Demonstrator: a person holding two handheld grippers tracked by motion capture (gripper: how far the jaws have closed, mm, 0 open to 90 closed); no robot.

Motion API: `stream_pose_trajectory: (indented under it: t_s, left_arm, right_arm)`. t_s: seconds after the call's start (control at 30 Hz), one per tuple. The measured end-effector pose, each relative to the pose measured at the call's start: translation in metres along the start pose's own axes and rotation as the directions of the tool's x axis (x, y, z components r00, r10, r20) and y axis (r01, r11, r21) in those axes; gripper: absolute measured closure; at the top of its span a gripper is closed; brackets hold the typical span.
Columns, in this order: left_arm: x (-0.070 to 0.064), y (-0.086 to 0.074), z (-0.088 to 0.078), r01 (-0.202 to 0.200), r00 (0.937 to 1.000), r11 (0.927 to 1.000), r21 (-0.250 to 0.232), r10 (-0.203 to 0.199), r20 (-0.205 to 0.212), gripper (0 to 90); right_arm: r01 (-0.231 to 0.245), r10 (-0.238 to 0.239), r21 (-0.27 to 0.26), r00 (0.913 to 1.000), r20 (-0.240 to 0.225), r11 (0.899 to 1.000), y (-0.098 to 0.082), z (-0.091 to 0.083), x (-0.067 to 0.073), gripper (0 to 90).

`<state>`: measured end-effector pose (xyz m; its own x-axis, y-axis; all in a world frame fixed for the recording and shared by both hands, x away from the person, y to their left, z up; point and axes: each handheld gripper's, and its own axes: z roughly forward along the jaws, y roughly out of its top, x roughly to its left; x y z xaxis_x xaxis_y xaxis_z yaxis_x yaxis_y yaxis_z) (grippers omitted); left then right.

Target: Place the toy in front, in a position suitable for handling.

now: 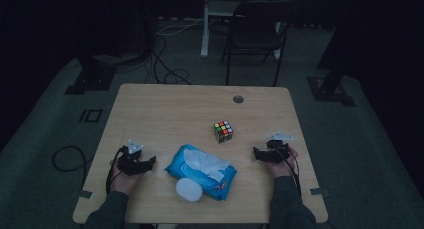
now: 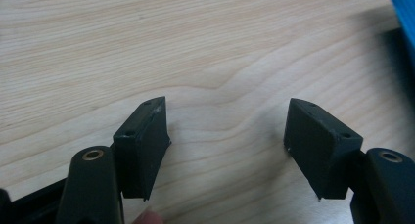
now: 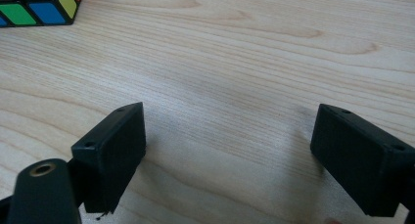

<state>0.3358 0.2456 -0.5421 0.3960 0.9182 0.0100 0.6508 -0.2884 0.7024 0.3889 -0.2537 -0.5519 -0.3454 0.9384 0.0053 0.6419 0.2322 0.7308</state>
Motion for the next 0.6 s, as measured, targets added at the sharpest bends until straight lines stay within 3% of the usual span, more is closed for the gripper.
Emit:
stream_pose_trajectory:
  t_s: [0.13, 0.33, 0.43, 0.6]
  left_arm:
    - [-0.004, 0.0, -0.003, -0.017, 0.9998, 0.9998, 0.004, 0.017, 0.007, 34.3]
    - [-0.013, -0.003, -0.016, -0.03, 0.9991, 0.9989, -0.036, 0.031, 0.03, 34.5]
    - [-0.021, -0.005, -0.025, -0.053, 0.9974, 0.9967, -0.062, 0.056, 0.046, 34.6]
    - [-0.033, -0.008, -0.031, -0.092, 0.993, 0.9936, -0.067, 0.096, 0.069, 35.1]
  right_arm:
    - [0.0, 0.0, 0.0, 1.0, 0.0, 1.0, 0.0, 0.0, 0.0, 13.2]
    - [0.0, 0.0, 0.0, 1.0, 0.0, 1.0, 0.0, 0.0, 0.0, 13.1]
    - [0.0, 0.0, 0.0, 1.0, 0.0, 1.0, 0.0, 0.0, 0.0, 13.2]
    - [0.001, -0.001, 0.0, 1.0, 0.0, 1.0, 0.0, 0.0, 0.0, 13.1]
